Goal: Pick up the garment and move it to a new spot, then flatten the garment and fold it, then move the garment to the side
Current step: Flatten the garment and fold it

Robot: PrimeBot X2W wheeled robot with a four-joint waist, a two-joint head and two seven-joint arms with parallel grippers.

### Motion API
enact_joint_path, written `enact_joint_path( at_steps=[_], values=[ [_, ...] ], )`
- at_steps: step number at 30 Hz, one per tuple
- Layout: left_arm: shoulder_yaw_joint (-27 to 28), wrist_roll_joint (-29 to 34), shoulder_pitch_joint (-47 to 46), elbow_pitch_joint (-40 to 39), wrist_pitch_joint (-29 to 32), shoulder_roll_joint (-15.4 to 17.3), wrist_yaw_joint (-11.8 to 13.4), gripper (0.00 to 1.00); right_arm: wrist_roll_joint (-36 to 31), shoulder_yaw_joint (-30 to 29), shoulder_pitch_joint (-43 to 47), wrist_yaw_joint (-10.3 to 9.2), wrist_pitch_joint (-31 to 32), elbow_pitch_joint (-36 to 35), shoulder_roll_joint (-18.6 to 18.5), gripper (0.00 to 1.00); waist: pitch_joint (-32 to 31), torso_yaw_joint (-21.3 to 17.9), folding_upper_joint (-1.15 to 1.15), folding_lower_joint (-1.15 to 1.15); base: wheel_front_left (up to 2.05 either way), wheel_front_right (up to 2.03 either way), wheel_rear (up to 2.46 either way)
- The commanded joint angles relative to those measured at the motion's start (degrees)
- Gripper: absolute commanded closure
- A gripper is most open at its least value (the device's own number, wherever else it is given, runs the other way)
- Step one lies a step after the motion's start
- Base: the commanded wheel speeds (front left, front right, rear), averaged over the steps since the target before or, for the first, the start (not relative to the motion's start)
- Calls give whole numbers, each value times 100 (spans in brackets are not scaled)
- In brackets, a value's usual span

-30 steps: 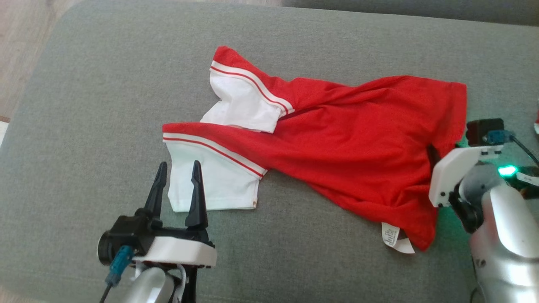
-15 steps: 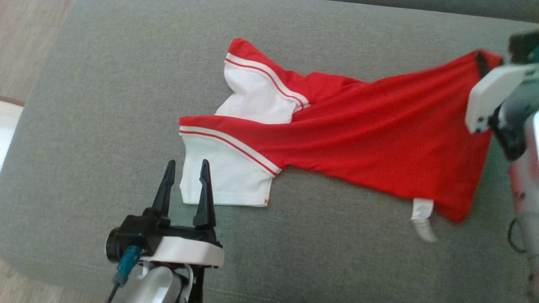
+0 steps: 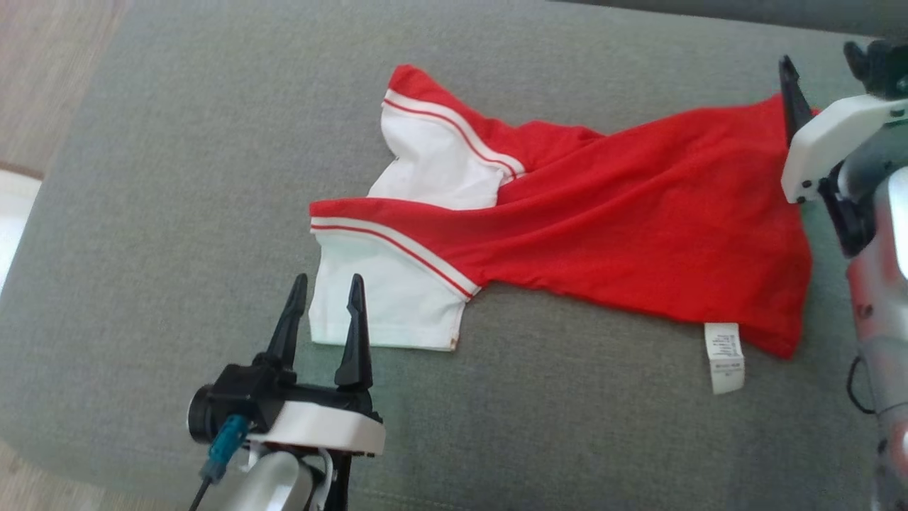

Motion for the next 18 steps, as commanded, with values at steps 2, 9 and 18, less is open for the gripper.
enact_joint_path(
  at_steps=[2,9,18],
  values=[
    [185,39,-152,-107,-55,20,-49,0,-66,-18,-4,-4,-389,-222,126,0,-176,-173,0,0,0,0,0],
    [199,-14,9,-17,-25,108,-36,0,-81,-250,844,-4,-1132,-724,583,0,-596,-542,0,0,0,0,0],
    [281,-119,373,36,26,283,61,0,-256,-567,2682,-4,-1460,-2057,1157,0,-1043,-835,0,0,0,0,0]
  ],
)
